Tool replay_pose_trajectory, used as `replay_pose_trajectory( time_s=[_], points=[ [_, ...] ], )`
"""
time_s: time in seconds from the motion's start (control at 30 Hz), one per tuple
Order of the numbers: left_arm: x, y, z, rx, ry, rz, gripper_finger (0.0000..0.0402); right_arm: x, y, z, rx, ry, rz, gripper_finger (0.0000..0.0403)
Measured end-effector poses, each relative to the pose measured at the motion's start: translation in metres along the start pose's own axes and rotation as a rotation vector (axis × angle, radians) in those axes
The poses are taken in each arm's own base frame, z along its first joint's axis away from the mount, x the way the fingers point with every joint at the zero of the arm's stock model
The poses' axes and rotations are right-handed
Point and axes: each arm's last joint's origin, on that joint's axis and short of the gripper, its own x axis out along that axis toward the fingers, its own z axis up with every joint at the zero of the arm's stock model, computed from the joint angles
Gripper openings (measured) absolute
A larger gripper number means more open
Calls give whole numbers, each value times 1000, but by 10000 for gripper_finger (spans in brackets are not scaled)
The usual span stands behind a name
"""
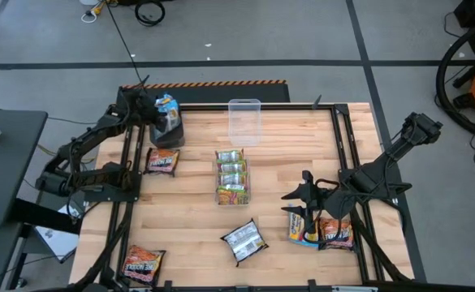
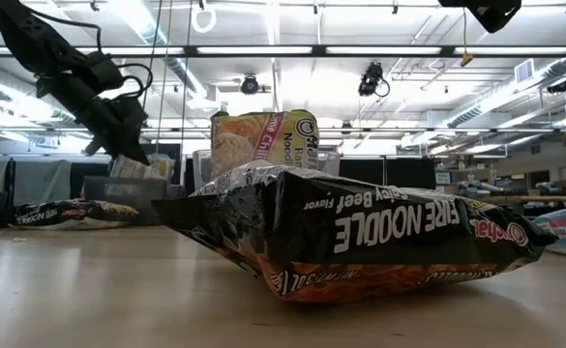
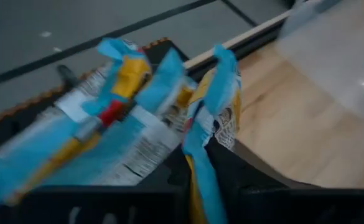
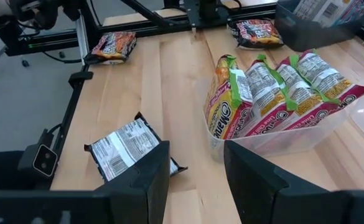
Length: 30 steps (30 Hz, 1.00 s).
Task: Sort Maruchan noodles
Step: Put the blue noodle pack into the black bin
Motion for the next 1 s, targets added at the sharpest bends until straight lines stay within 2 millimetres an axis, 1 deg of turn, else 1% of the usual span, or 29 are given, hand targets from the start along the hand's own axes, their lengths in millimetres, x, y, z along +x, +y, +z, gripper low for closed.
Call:
replay_pose_trajectory(
  time_s=[0.1,0.23,0.37,0.53,0.67,0.77,0.9,1.0],
  points=[
    [0,0,0,18,5,38,72,0,0,0,0,0,0,156],
    [3,-9,1,84,18,61,113,0,0,0,1,0,0,156],
    [6,-21,3,192,43,184,140,0,0,0,2,0,0,156],
    [6,-36,8,294,85,384,145,0,0,0,1,0,0,156],
    [3,-46,17,362,78,523,146,0,0,0,-1,4,-2,156],
    [2,-50,17,383,88,562,146,0,0,0,-1,4,-2,156],
    [2,-56,17,403,81,564,146,0,0,0,3,4,-1,156],
    [-3,-65,20,430,71,574,146,0,0,0,2,4,-2,156]
  ],
)
